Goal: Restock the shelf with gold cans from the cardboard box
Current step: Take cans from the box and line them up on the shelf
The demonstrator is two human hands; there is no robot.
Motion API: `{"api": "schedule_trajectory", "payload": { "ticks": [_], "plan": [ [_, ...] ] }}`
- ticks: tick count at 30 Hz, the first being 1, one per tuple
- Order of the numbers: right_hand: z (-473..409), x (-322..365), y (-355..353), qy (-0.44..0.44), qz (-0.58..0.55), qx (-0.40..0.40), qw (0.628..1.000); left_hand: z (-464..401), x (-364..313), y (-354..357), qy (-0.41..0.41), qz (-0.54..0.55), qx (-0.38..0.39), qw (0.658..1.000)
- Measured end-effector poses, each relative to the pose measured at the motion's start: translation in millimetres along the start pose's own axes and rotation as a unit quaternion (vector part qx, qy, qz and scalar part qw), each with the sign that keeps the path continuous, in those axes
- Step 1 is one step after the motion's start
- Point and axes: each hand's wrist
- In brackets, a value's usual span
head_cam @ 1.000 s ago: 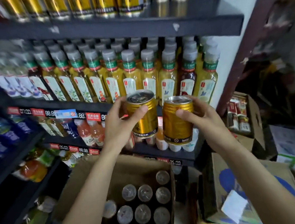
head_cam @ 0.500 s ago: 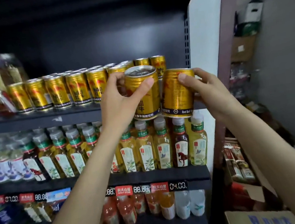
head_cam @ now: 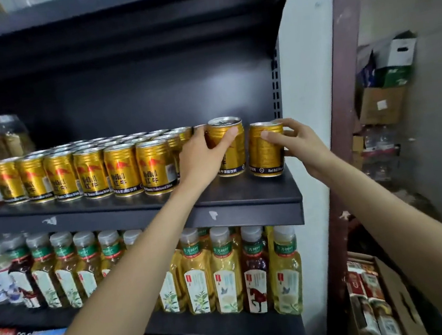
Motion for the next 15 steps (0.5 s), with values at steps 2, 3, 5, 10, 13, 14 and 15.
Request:
{"api": "schedule_trajectory", "payload": {
  "ticks": [2, 3, 5, 10, 13, 14, 15],
  "plan": [
    [-12.3, -9.2, -4.1, 0.003, -0.008, 0.009, 1.000, -4.2, -2.2, 11.0, -0.009, -0.042, 0.009, 0.999],
    [-18.7, -12.3, -5.2, 0.004, -0.011, 0.013, 1.000, -6.7, -3.5, 15.6, -0.018, -0.072, 0.014, 0.997],
    [-27.3, -17.1, -4.2, -0.003, -0.006, 0.010, 1.000, -12.5, -0.7, 20.5, -0.035, -0.110, 0.031, 0.993],
    [-46.1, -26.9, -12.5, -0.032, 0.039, 0.110, 0.993, -28.0, 16.8, 21.2, -0.041, -0.066, 0.065, 0.995],
    [-54.3, -27.7, -29.9, -0.032, 0.028, 0.215, 0.976, -33.0, 18.0, 6.3, 0.035, -0.080, 0.121, 0.989],
    [-56.8, -27.2, -34.1, -0.039, 0.025, 0.233, 0.971, -35.4, 17.5, 1.4, 0.070, -0.109, 0.150, 0.980],
    [-58.5, -26.3, -36.1, -0.049, 0.030, 0.242, 0.969, -37.3, 16.3, -2.6, 0.102, -0.144, 0.174, 0.969]
  ]
}}
Point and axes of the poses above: each hand's wrist, its own z-axis away from the middle knuckle, its own y-axis out of the palm, x = y × z, and after that the axes turned 4 degrees about -x, right-handed
